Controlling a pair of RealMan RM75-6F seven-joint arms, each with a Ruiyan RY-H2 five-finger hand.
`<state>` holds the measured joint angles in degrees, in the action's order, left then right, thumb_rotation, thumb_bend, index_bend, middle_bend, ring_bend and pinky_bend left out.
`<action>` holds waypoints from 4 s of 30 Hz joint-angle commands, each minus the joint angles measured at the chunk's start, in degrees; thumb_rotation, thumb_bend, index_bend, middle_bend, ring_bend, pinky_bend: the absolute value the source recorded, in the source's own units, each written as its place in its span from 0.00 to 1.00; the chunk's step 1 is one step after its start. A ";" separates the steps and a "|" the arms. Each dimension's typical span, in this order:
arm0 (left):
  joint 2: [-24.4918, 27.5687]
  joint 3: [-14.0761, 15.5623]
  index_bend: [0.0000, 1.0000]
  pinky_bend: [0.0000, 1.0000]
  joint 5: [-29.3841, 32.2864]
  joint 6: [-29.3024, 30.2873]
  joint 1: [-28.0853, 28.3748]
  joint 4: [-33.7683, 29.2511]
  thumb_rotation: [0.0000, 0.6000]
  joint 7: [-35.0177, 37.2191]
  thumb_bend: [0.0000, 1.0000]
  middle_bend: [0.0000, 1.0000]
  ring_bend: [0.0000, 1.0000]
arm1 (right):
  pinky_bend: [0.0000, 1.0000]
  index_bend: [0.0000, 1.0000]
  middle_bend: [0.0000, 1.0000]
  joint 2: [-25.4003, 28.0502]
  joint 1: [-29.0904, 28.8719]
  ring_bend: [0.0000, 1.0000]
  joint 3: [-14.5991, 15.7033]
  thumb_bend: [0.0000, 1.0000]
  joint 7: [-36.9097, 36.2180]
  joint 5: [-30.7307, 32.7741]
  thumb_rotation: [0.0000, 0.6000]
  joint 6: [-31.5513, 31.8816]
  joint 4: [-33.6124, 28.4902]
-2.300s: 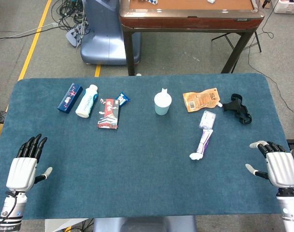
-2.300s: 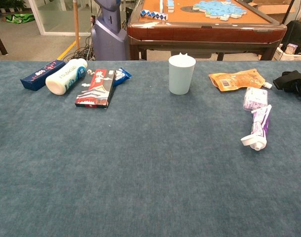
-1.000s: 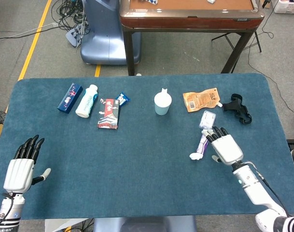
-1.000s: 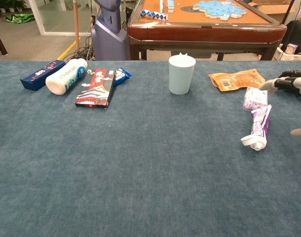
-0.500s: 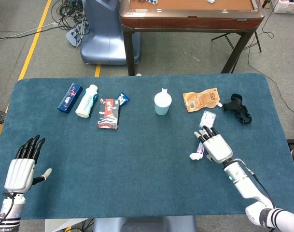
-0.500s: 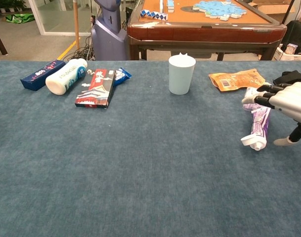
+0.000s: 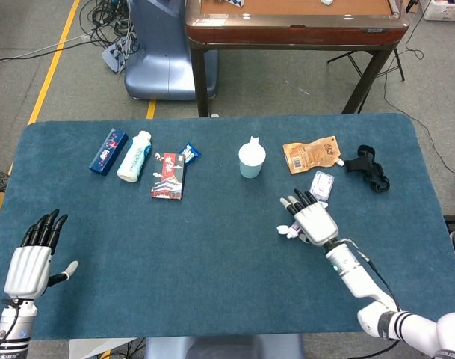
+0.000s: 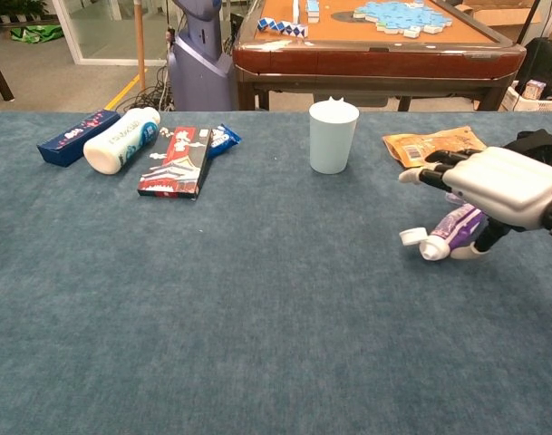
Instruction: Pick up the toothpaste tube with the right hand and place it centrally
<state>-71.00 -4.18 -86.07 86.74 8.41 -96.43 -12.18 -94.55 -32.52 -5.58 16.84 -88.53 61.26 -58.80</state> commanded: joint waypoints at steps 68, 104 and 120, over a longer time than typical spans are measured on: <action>1.02 0.29 0.00 0.10 1.29 0.46 -1.60 -0.06 1.00 2.73 0.18 0.00 0.00 | 0.19 0.22 0.38 13.39 -1.09 0.28 1.40 0.10 2.75 14.50 1.00 -10.65 -16.98; 1.11 0.56 0.00 0.10 1.72 0.01 -2.24 -0.93 1.00 3.28 0.18 0.00 0.00 | 0.19 0.27 0.38 9.12 -1.47 0.28 3.32 0.10 4.11 9.04 1.00 -7.52 -8.35; 1.25 0.46 0.00 0.10 2.13 -0.42 -2.37 -0.52 1.00 4.02 0.18 0.00 0.00 | 0.21 0.39 0.45 8.15 -1.78 0.30 2.84 0.23 3.51 9.81 1.00 -7.78 -7.22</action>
<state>-69.74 -3.72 -83.93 86.33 6.03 -96.96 -8.17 -86.56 -34.44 -2.70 20.34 -78.87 53.35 -65.85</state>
